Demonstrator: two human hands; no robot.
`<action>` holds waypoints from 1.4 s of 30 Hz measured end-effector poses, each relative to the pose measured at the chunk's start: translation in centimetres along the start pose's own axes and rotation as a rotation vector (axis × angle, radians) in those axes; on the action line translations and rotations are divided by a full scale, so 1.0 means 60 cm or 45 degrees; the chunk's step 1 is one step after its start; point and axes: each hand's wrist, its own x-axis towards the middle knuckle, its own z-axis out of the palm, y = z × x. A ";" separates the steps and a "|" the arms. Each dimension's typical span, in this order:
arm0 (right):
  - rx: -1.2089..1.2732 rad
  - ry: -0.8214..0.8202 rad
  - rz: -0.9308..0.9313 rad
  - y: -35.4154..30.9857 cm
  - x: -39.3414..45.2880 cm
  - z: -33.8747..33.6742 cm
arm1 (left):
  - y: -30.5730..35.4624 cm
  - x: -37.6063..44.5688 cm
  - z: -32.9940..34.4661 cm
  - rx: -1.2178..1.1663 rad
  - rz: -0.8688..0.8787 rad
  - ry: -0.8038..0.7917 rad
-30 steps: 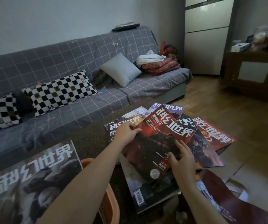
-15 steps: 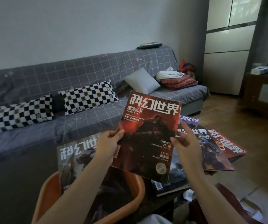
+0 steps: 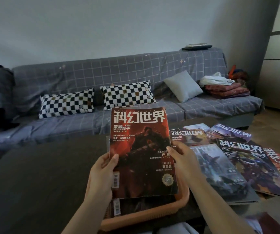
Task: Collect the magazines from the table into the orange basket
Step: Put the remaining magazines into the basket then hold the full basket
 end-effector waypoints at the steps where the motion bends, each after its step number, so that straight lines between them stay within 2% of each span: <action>1: -0.005 -0.005 0.011 0.002 0.000 0.010 | -0.001 -0.001 -0.007 0.039 0.006 0.009; 5: -0.073 -0.020 0.043 0.020 0.010 0.036 | -0.016 -0.004 -0.028 0.242 0.090 0.038; 10: -0.256 -0.015 0.032 0.055 0.011 0.050 | -0.042 -0.010 -0.041 0.750 0.194 0.113; 12: -0.336 0.012 -0.001 0.065 0.009 0.054 | -0.051 -0.015 -0.041 0.798 0.222 0.129; 15: -0.407 0.052 -0.078 0.075 0.004 0.058 | -0.055 -0.020 -0.041 0.811 0.324 0.158; 19: -0.484 0.096 -0.125 0.083 0.003 0.057 | -0.058 -0.015 -0.044 0.809 0.338 0.198; 23: -0.425 0.003 -0.131 0.084 -0.003 0.055 | -0.062 -0.013 -0.042 0.731 0.326 0.160; 26: -0.362 -0.124 -0.034 0.085 -0.006 0.054 | -0.066 -0.008 -0.042 0.698 0.284 0.145; 32: -0.333 -0.143 0.145 0.083 -0.004 0.053 | -0.075 0.004 -0.050 0.572 0.177 0.165; 42: -0.327 -0.173 0.118 0.077 -0.005 0.055 | -0.067 0.001 -0.054 0.466 0.085 0.205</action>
